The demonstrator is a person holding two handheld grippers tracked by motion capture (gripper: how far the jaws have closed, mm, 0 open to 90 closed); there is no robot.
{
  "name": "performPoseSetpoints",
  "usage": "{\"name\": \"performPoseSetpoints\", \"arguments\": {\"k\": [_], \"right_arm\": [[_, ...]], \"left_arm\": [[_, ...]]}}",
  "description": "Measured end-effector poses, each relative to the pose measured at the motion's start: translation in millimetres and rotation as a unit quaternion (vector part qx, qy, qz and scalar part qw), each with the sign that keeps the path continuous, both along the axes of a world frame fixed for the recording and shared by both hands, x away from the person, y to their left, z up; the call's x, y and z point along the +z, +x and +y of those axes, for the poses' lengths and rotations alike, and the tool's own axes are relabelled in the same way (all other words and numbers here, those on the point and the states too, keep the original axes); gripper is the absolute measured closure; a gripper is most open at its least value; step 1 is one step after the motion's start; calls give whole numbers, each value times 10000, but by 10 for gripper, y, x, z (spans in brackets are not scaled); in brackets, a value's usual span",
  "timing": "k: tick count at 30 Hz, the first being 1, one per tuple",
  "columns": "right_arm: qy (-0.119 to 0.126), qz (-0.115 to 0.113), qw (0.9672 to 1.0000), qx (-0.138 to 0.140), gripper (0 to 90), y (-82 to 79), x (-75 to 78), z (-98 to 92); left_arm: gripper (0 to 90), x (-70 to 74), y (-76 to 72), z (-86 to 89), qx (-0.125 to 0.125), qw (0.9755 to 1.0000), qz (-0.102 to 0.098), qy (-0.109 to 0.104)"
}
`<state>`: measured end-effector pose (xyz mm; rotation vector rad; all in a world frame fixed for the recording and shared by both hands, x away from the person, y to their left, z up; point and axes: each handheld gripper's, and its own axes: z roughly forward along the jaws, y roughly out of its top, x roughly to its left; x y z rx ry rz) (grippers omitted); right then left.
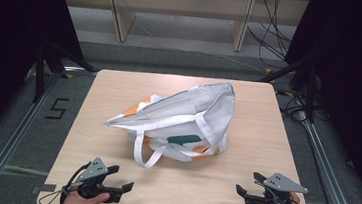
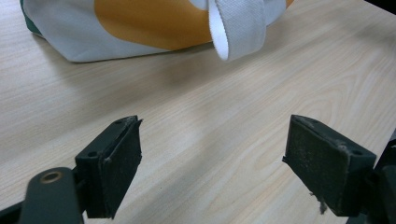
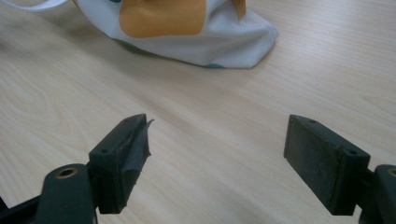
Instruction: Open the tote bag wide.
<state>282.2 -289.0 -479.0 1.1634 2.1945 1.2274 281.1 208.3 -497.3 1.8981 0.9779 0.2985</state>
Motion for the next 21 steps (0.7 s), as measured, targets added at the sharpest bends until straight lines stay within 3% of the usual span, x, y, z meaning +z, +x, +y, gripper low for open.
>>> {"name": "performPoseSetpoints", "arguments": {"k": [3,4,10,11,13,14,19,21], "right_arm": [[-13,-13,10000,-9,231,0,0,-2],[-22,-15,10000,-8,229,1,-2,-2],[-66,-31,10000,9,225,9,-5,-7],[28,99,9999,-85,225,-15,-2,19],[9,89,9999,-85,225,-13,-2,21],[20,71,9999,-82,223,-10,-3,20],[-123,-91,9999,-16,221,22,-9,8],[-34,11,10000,-40,224,10,-6,25]], "left_arm": [[176,-1,-6,-11,-5,10000,31,-20],[175,0,7,-1,-95,9999,-43,42],[175,2,0,1,-36,10000,32,25],[175,0,3,-4,-35,10000,16,-16],[175,4,-1,2,-39,10000,41,20],[175,-1,-2,-11,-23,10000,44,-68],[169,25,-5,-21,-180,9998,-30,87],[169,33,-16,-34,-93,9999,3,40]]}}
